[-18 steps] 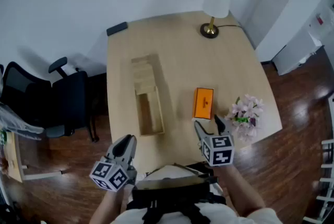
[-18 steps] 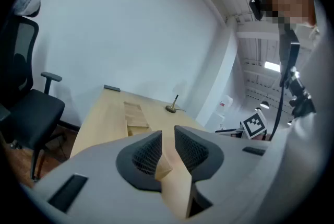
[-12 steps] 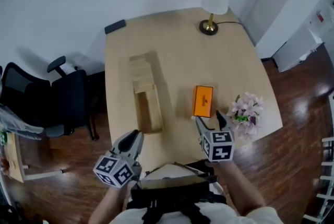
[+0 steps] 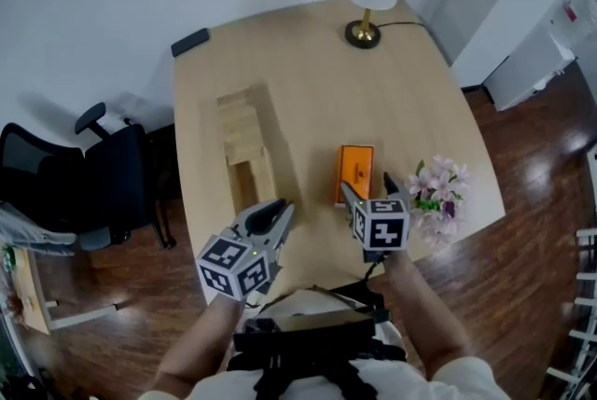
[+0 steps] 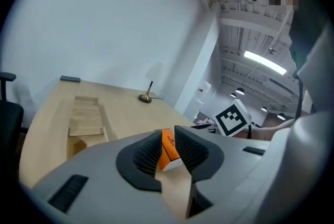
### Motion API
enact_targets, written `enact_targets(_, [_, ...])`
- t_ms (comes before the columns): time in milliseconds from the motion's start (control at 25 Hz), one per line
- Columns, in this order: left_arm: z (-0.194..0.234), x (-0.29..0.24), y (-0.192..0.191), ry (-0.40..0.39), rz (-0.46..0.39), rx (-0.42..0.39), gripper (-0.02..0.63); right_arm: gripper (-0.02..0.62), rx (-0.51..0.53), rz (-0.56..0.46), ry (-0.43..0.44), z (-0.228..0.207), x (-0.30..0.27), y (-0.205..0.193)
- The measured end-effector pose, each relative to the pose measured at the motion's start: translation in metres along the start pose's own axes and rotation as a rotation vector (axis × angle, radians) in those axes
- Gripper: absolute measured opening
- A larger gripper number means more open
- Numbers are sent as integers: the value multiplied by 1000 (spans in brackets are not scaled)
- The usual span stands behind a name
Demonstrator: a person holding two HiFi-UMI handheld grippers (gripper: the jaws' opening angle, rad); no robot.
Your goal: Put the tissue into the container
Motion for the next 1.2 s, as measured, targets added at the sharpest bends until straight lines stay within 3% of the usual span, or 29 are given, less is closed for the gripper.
enact_targets(240, [15, -44, -12, -12, 76, 18, 74, 460, 16, 123, -28, 8, -39, -17])
enact_targets(480, [23, -64, -27, 7, 111, 39, 74, 460, 61, 188, -79, 13, -65, -33])
enact_targets(880, [14, -61, -48, 10, 142, 79, 74, 462, 100, 213, -128, 18, -82, -47])
enact_targets(1000, [13, -57, -51, 14, 144, 87, 74, 461, 56, 237, -113, 13, -88, -50])
enact_targets(1200, [13, -51, -54, 19, 139, 90, 74, 380, 19, 262, -123, 0, -83, -51])
Point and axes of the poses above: the fingertips, and each gripper's own axes: x backward along the fingers, z to its left, y out of its top, the point moved 6 cm from there along x, backward along the fingers, and after that the axes turned 11 degrees about -y, right-handed, at the moved point
